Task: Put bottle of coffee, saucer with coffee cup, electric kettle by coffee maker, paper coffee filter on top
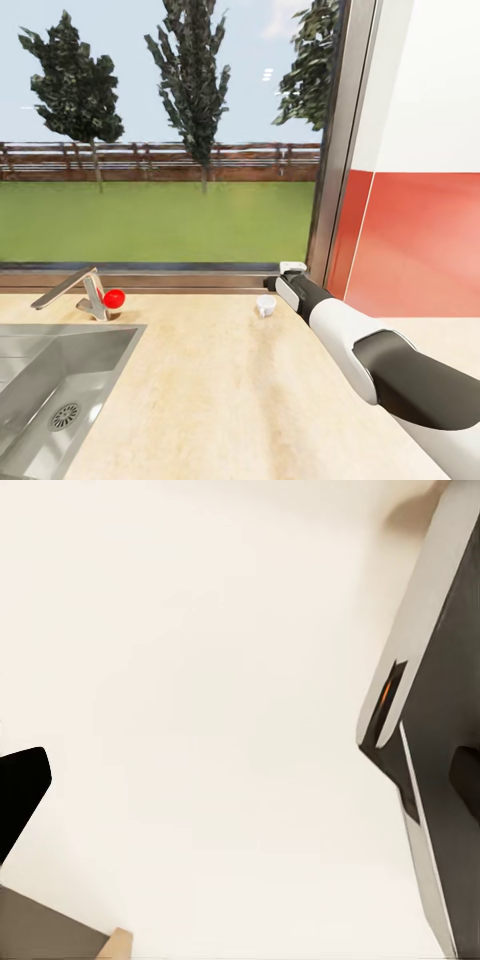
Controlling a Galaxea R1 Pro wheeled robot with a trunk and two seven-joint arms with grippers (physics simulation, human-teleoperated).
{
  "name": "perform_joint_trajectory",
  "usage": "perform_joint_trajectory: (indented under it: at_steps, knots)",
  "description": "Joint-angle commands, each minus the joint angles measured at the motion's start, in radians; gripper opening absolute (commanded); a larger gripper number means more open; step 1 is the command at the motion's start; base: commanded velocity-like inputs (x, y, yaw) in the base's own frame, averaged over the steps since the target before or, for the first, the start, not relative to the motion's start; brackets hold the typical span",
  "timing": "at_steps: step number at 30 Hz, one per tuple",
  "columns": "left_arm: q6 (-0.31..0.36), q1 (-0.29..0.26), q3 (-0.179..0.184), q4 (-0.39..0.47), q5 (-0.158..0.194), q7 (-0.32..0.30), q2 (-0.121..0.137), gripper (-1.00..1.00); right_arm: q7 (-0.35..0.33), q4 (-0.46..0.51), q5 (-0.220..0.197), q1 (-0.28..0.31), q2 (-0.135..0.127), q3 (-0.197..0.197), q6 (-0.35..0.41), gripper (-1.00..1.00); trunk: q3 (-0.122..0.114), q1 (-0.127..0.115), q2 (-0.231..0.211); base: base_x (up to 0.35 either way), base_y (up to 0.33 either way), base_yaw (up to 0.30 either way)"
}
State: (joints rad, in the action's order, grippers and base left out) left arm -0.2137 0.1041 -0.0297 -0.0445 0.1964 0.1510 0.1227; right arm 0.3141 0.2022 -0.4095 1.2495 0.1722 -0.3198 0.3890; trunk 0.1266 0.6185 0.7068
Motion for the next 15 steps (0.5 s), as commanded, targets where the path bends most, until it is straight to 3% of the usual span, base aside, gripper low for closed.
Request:
perform_joint_trajectory:
  at_steps: [1,9,12,14,15]
  knots:
    - [-0.006,0.000,-0.002,-0.002,0.003,0.000,0.000,1.00,0.006,0.002,-0.009,0.001,0.000,-0.009,0.005,1.00,0.003,0.000,0.001,0.000,0.000,0.000]
    - [-0.006,0.000,-0.002,-0.002,0.003,-0.001,-0.001,1.00,0.008,0.004,-0.010,0.001,0.001,-0.006,0.036,1.00,0.016,0.000,0.001,0.000,0.000,0.002]
    - [-0.006,0.001,-0.002,-0.002,0.003,-0.001,-0.001,1.00,0.009,0.034,-0.010,0.001,0.001,-0.003,0.142,1.00,0.020,0.000,0.001,0.000,0.000,0.053]
    - [-0.006,0.001,-0.001,-0.002,0.003,-0.001,-0.003,1.00,0.011,0.148,-0.008,0.001,-0.002,-0.001,0.258,1.00,0.024,0.000,0.001,0.000,0.000,0.087]
    - [-0.006,0.002,-0.001,-0.002,0.003,-0.001,-0.003,1.00,0.013,0.168,-0.008,0.001,-0.003,0.000,0.275,1.00,0.025,0.000,0.001,0.000,0.000,0.092]
